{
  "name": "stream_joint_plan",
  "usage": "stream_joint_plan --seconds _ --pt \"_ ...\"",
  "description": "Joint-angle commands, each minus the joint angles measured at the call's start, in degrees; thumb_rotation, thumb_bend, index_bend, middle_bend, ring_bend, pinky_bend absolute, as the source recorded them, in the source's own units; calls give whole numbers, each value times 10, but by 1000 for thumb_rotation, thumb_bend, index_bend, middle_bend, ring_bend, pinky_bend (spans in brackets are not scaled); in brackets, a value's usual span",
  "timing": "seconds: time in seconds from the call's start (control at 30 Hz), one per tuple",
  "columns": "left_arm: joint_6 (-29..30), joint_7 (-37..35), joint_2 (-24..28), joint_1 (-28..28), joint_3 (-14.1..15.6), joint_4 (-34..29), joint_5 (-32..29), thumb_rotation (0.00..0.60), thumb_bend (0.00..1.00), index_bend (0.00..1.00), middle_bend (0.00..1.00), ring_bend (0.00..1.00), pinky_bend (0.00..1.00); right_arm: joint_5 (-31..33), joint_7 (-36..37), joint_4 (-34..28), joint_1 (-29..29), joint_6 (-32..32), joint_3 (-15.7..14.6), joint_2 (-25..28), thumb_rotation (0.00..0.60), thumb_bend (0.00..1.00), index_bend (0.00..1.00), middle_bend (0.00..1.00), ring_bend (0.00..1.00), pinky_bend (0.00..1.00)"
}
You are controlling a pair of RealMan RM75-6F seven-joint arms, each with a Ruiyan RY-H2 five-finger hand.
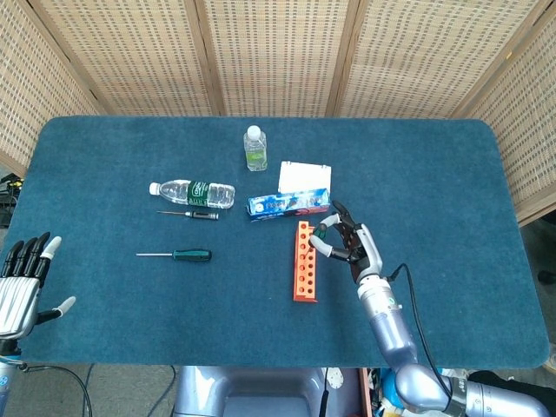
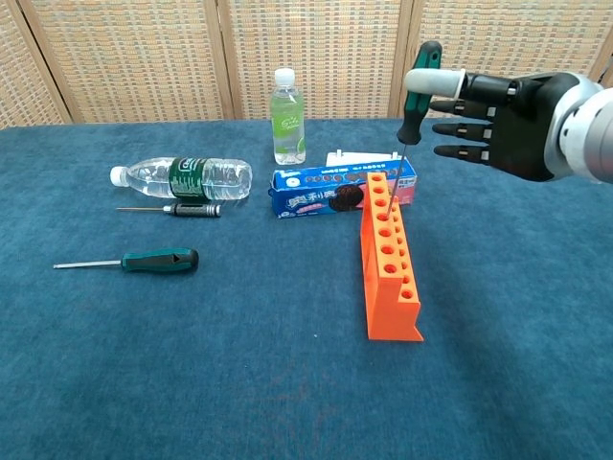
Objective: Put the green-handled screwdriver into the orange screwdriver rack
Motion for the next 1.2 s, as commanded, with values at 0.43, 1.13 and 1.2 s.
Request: stream_joint_plan --seconds 0.43,1.13,1.2 --pt "-2 2 -1 -1 1 0 0 600 0 0 0 0 0 -34 50 45 -18 -56 -28 -12 600 223 671 27 0 0" --pt "-5 1 -2 -1 1 1 -3 600 0 0 0 0 0 -99 97 101 -37 -107 -60 -35 600 223 580 30 0 0" --pt "-5 2 -2 -1 1 1 -2 600 0 0 0 0 0 -102 97 101 -37 -107 -61 -35 600 223 562 30 0 0"
